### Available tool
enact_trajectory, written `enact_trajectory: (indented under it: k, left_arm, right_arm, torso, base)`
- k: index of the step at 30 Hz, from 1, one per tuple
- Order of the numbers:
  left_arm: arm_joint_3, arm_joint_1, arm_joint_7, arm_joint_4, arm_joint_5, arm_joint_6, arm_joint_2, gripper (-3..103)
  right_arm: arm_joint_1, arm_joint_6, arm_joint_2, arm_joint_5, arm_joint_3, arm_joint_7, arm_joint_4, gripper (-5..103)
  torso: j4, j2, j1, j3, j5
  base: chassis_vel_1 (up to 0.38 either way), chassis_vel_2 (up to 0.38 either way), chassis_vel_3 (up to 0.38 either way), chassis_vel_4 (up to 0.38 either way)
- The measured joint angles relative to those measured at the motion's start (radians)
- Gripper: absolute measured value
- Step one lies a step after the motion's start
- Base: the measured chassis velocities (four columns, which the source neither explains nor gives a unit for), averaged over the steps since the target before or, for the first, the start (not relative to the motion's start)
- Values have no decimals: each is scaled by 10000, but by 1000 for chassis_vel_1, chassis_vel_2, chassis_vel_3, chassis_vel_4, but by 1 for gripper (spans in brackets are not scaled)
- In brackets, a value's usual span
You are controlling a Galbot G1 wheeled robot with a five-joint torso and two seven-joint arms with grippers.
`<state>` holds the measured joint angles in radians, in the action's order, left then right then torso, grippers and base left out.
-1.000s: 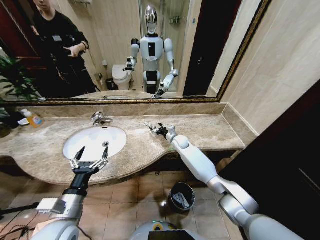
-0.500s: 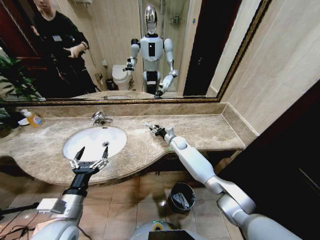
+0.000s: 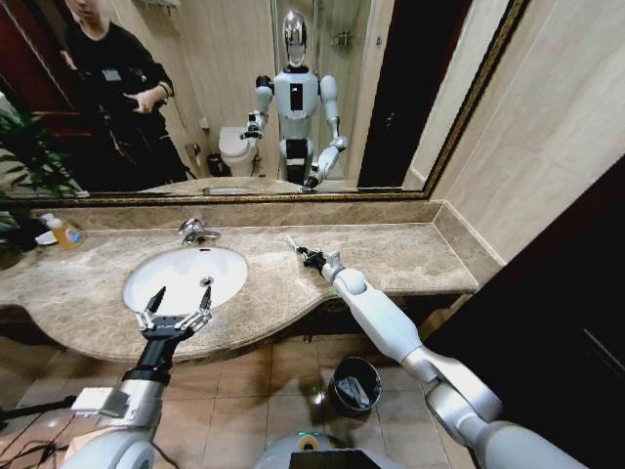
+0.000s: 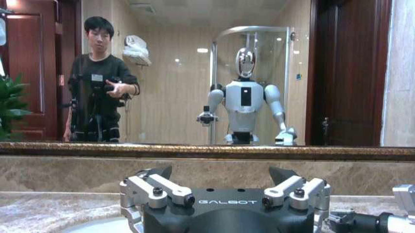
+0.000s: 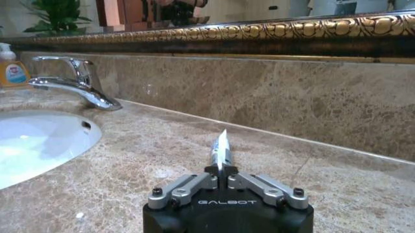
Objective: Pick up the trash from the sink and place it in the trash bin.
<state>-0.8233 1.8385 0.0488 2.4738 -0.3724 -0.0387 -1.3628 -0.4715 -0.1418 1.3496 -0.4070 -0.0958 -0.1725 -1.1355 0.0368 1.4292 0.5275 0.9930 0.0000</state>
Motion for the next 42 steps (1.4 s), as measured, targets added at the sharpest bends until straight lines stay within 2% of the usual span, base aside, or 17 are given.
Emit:
enact_trajectory:
  k: [3,4,7,8,11,13,15,17,18,24,29,33,35,36,39,41,42]
  left_arm:
    - [0,0,0,0,0,0,0,100]
    - [0,0,0,0,0,0,0,100]
    - [0,0,0,0,0,0,0,100]
    - [-1,0,0,0,0,1,0,100]
    - [0,1,0,0,0,1,0,100]
    - [0,0,0,0,0,0,0,100]
    - [0,1,0,0,0,0,0,100]
    - [-1,0,0,0,0,0,0,100]
    - [0,0,0,0,0,1,0,100]
    - [0,0,0,0,0,0,0,100]
    - [-1,0,0,0,0,0,0,100]
    - [-1,0,0,0,0,1,0,100]
    - [0,0,0,0,0,0,0,100]
    - [0,0,0,0,0,0,0,100]
    - [0,0,0,0,0,1,0,100]
    - [-1,0,0,0,0,0,0,100]
    - [0,0,0,0,0,0,0,100]
  right_arm:
    - [-2,-1,-1,1,1,0,-22,3]
    - [-4,-10,-8,2,1,0,-55,10]
    - [-6,-21,-16,1,5,7,-81,15]
    - [-8,-26,-29,0,15,24,-98,26]
    - [-19,-29,-35,-1,31,53,-104,32]
    - [-26,-29,-38,-2,46,64,-104,47]
    - [-28,-29,-37,-2,51,64,-101,47]
    - [-43,-29,-30,-1,68,65,-83,53]
    - [-55,-28,-27,0,80,65,-74,64]
    - [-120,-18,25,33,153,62,0,76]
    - [-120,22,103,86,198,58,115,71]
    - [-120,56,175,144,225,58,209,58]
    - [-131,89,187,205,228,53,241,47]
    - [-131,89,187,205,228,53,241,47]
    - [-141,89,197,232,228,56,241,31]
    - [-141,88,201,233,228,59,239,31]
    - [-141,88,203,233,228,66,232,25]
  torso:
    - [0,0,0,0,0]
    - [0,0,0,0,0]
    - [0,0,0,0,0]
    - [0,0,0,0,0]
    - [0,0,0,0,0]
    - [0,0,1,0,0]
    - [0,0,0,0,0]
    - [0,0,0,0,0]
    - [0,0,1,0,0]
    - [0,0,1,0,0]
    - [0,0,1,1,0]
    - [1,0,1,1,0]
    - [0,0,1,0,0]
    - [0,0,1,0,0]
    - [0,0,0,1,0]
    - [0,0,1,1,0]
    - [0,0,1,0,0]
  base:
    - [0,0,0,0]
    - [0,0,0,0]
    - [0,0,0,0]
    - [0,0,0,0]
    - [0,0,0,0]
    - [0,0,0,0]
    - [0,0,0,0]
    - [0,0,0,0]
    - [0,0,0,0]
    - [0,0,0,0]
    - [0,0,0,0]
    - [0,0,0,0]
    - [0,0,0,0]
    - [0,0,0,0]
    - [0,0,0,0]
    - [0,0,0,0]
    - [0,0,0,0]
